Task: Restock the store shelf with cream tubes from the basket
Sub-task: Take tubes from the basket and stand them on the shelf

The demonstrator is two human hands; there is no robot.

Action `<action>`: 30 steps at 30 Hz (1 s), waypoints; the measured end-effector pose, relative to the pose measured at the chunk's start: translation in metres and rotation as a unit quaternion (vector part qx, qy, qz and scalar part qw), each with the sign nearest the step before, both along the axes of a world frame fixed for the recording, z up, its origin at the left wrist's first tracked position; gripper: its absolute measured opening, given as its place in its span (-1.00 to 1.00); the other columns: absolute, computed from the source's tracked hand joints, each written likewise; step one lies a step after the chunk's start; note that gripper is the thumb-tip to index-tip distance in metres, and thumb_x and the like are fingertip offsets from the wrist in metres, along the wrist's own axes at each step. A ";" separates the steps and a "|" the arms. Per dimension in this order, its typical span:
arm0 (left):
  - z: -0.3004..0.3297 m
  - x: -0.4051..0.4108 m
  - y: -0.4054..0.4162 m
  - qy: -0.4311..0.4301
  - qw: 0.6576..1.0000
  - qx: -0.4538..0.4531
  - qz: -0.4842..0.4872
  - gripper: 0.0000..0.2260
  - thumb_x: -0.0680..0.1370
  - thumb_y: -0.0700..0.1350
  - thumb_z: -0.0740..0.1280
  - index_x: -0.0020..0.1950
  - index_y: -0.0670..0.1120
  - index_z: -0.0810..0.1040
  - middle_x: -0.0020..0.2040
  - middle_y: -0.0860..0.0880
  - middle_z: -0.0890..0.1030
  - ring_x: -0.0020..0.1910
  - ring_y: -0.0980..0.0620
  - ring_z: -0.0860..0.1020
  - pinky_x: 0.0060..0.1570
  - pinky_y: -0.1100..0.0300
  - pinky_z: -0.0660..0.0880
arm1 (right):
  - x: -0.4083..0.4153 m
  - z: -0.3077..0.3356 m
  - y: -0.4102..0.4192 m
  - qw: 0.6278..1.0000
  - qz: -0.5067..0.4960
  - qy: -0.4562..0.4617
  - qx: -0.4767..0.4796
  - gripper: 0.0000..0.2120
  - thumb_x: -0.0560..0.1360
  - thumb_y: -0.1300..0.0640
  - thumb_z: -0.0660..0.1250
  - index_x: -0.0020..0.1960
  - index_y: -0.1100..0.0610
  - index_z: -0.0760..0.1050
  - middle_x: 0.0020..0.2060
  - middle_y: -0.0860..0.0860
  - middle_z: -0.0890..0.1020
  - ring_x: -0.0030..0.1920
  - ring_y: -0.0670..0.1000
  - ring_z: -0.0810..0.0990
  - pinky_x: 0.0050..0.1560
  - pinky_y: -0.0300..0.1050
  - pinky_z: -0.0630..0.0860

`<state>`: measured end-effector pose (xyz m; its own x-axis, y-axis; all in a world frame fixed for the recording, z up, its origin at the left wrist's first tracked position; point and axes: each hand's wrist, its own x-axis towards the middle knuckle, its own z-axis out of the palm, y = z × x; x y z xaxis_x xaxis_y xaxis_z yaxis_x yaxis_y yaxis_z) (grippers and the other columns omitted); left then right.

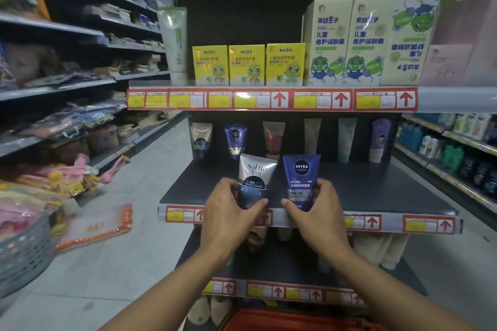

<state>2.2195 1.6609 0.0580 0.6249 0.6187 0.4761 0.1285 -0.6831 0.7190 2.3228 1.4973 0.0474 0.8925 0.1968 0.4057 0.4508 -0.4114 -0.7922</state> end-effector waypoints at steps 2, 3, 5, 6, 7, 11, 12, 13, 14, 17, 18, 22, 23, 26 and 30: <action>0.004 0.010 0.005 -0.001 1.000 0.004 0.007 -0.48 0.39 0.24 0.61 0.18 0.08 0.48 0.06 0.12 0.61 -0.01 0.18 0.60 -0.23 0.45 0.44 | 0.011 0.003 0.007 1.000 -0.003 -0.003 0.009 -0.32 0.36 -0.14 0.60 0.34 -0.03 0.35 0.19 -0.09 0.51 0.15 -0.05 0.56 0.17 0.04 0.59; 0.005 0.015 0.008 0.000 1.000 0.005 0.012 -0.48 0.38 0.24 0.61 0.19 0.07 0.48 0.07 0.11 0.61 -0.01 0.18 0.60 -0.24 0.46 0.42 | 0.015 0.003 0.011 1.000 -0.002 -0.004 0.012 -0.31 0.36 -0.13 0.61 0.35 -0.02 0.36 0.19 -0.08 0.52 0.15 -0.04 0.56 0.18 0.03 0.58; 0.006 0.025 0.012 0.004 1.000 0.003 0.019 -0.46 0.39 0.24 0.61 0.21 0.05 0.49 0.09 0.09 0.62 0.01 0.16 0.60 -0.26 0.46 0.39 | 0.025 0.004 0.018 1.000 -0.001 -0.004 0.012 -0.31 0.36 -0.12 0.61 0.35 0.00 0.36 0.18 -0.08 0.51 0.15 -0.04 0.56 0.18 0.01 0.57; 0.006 0.029 0.015 0.006 1.000 0.002 0.022 -0.45 0.39 0.24 0.61 0.22 0.03 0.49 0.09 0.08 0.63 0.01 0.15 0.59 -0.27 0.46 0.38 | 0.029 0.003 0.021 1.000 0.000 -0.003 0.010 -0.32 0.36 -0.12 0.61 0.35 0.00 0.36 0.19 -0.07 0.51 0.15 -0.04 0.56 0.19 0.02 0.57; 0.006 0.034 0.017 0.007 1.000 0.002 0.026 -0.44 0.39 0.24 0.61 0.22 0.02 0.49 0.09 0.07 0.63 0.01 0.14 0.59 -0.27 0.45 0.38 | 0.033 0.003 0.023 1.000 0.000 -0.002 0.008 -0.31 0.37 -0.12 0.61 0.35 0.00 0.35 0.19 -0.07 0.51 0.16 -0.04 0.56 0.19 0.02 0.57; 0.001 0.053 0.026 -0.003 0.999 -0.001 0.040 -0.46 0.37 0.26 0.61 0.16 0.02 0.51 0.04 0.06 0.64 -0.01 0.08 0.62 -0.09 0.21 0.57 | 0.047 -0.001 0.032 1.000 -0.002 0.001 -0.003 -0.30 0.36 -0.10 0.62 0.36 0.02 0.35 0.21 -0.04 0.52 0.18 -0.01 0.55 0.17 -0.01 0.55; -0.001 0.057 0.026 -0.004 0.999 -0.002 0.043 -0.46 0.36 0.26 0.61 0.15 0.02 0.51 0.03 0.06 0.64 -0.02 0.07 0.62 -0.06 0.13 0.60 | 0.049 -0.002 0.033 1.000 -0.004 0.002 -0.005 -0.29 0.36 -0.09 0.62 0.37 0.03 0.35 0.22 -0.03 0.52 0.19 0.00 0.55 0.18 -0.03 0.54; -0.003 0.060 0.027 -0.004 0.999 -0.002 0.047 -0.46 0.36 0.27 0.61 0.14 0.02 0.51 0.02 0.05 0.65 -0.02 0.06 0.62 -0.03 0.08 0.61 | 0.050 -0.003 0.034 1.000 -0.007 0.000 -0.008 -0.29 0.36 -0.08 0.63 0.37 0.04 0.36 0.22 -0.02 0.52 0.21 0.01 0.55 0.17 -0.06 0.52; -0.005 0.063 0.027 -0.004 0.999 -0.002 0.051 -0.46 0.35 0.27 0.61 0.14 0.02 0.51 0.01 0.05 0.65 -0.02 0.06 0.62 -0.02 0.05 0.61 | 0.052 -0.004 0.035 1.000 -0.011 -0.003 -0.011 -0.28 0.36 -0.08 0.63 0.38 0.05 0.36 0.23 -0.01 0.51 0.22 0.02 0.54 0.15 -0.09 0.49; -0.009 0.067 0.025 -0.004 0.998 -0.011 0.056 -0.47 0.36 0.28 0.60 0.13 0.01 0.52 0.01 0.05 0.66 -0.03 0.04 0.62 -0.01 0.03 0.61 | 0.053 -0.005 0.037 1.000 -0.013 -0.005 -0.023 -0.27 0.37 -0.07 0.62 0.39 0.06 0.35 0.25 0.00 0.50 0.24 0.02 0.53 0.13 -0.12 0.46; -0.010 0.067 0.025 -0.006 0.998 -0.015 0.058 -0.47 0.37 0.28 0.60 0.13 0.01 0.52 0.01 0.05 0.66 -0.02 0.03 0.63 -0.01 0.03 0.60 | 0.053 -0.004 0.037 1.000 -0.011 -0.004 -0.029 -0.26 0.38 -0.08 0.62 0.41 0.06 0.33 0.26 -0.01 0.50 0.25 0.01 0.53 0.14 -0.11 0.48; -0.013 0.064 0.023 0.001 0.998 -0.023 0.051 -0.42 0.36 0.29 0.59 0.21 0.02 0.50 0.09 0.05 0.67 0.07 0.05 0.63 -0.05 0.21 0.49 | 0.048 -0.005 0.035 0.998 -0.017 -0.015 -0.052 -0.19 0.35 -0.11 0.63 0.45 0.06 0.30 0.30 0.00 0.49 0.29 0.03 0.53 0.22 -0.03 0.53; -0.014 0.063 0.023 0.011 0.998 -0.018 0.054 -0.38 0.35 0.30 0.59 0.25 0.03 0.49 0.11 0.05 0.67 0.09 0.04 0.63 -0.04 0.22 0.48 | 0.047 -0.006 0.034 0.998 -0.022 -0.017 -0.063 -0.20 0.35 -0.11 0.62 0.44 0.06 0.30 0.29 0.00 0.51 0.29 0.02 0.53 0.23 -0.02 0.54; -0.014 0.061 0.025 0.063 0.995 0.001 0.072 -0.40 0.38 0.31 0.57 0.26 0.04 0.51 0.08 0.04 0.68 0.06 0.02 0.64 -0.11 0.21 0.45 | 0.046 -0.007 0.034 0.993 -0.033 -0.025 -0.114 -0.40 0.39 -0.08 0.58 0.31 0.04 0.39 0.18 -0.02 0.57 0.23 0.04 0.56 0.15 -0.02 0.57; -0.008 0.055 0.039 0.098 0.991 -0.006 0.089 -0.44 0.39 0.30 0.56 0.24 0.04 0.55 0.09 0.04 0.70 0.07 -0.01 0.66 -0.16 0.18 0.42 | 0.048 -0.002 0.046 0.990 -0.017 -0.008 -0.142 -0.47 0.41 -0.08 0.59 0.22 0.04 0.40 0.14 -0.01 0.60 0.17 0.05 0.60 0.07 -0.01 0.60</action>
<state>2.2744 1.6996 0.0497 0.5856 0.7319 0.3484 0.3840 -0.6290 0.6760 2.3704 1.5433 0.0451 0.8946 0.2756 0.3518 0.4444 -0.6313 -0.6356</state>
